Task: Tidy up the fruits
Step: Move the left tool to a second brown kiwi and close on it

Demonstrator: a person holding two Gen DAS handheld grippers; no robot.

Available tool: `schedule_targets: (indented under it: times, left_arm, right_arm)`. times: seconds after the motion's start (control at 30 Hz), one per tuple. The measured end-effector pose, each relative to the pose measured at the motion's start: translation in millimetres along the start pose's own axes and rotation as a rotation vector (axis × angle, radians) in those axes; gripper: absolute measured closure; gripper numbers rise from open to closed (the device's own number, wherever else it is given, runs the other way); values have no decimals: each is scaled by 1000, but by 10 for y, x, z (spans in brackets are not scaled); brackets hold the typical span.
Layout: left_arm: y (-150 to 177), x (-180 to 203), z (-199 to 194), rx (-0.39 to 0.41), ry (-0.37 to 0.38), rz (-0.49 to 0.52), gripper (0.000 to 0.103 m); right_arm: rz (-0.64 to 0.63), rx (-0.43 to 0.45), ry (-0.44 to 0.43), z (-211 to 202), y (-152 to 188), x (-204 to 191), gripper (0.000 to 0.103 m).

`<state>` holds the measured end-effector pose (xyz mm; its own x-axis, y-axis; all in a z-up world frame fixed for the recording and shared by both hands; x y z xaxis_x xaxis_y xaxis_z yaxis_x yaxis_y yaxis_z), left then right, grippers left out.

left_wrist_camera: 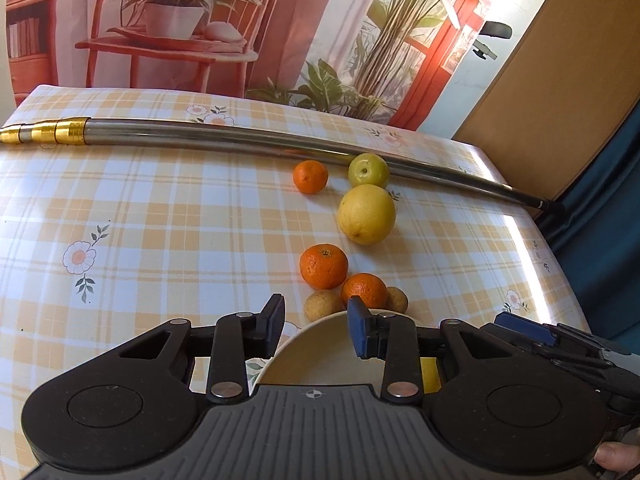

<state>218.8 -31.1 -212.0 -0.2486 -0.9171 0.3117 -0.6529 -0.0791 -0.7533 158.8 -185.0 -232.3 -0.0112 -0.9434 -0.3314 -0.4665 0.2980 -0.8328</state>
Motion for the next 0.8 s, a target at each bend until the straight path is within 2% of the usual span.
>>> schedule_targets:
  times: [0.17,0.37,0.53,0.8]
  left_arm:
    - [-17,-63,258,-79,3,-75,78]
    - [-43,-135,518,-125,0,-209,80]
    - [-26,-103,652,-155,-15,-212,80]
    - [20,-113,770,-180,14,-238,77]
  right_arm:
    - [9,2,10,6,-22,74,60]
    - [24,8,18,-1,-31,155,60]
    - [31,11,25,-11,-36,199,60]
    - [36,7,24,12,-34,204,60]
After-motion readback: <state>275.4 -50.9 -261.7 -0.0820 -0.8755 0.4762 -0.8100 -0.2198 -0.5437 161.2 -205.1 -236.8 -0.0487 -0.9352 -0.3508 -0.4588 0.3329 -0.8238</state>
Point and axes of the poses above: each gripper's, at about its wrist camera, not at the fingertips, and z roughly the way its jaws point, x to its right, y to its underside, the point moved 3 cm from there along z, roughly the way its jaws point, and after that the axes turned 14 degrees about x, right-handed, at the moved point
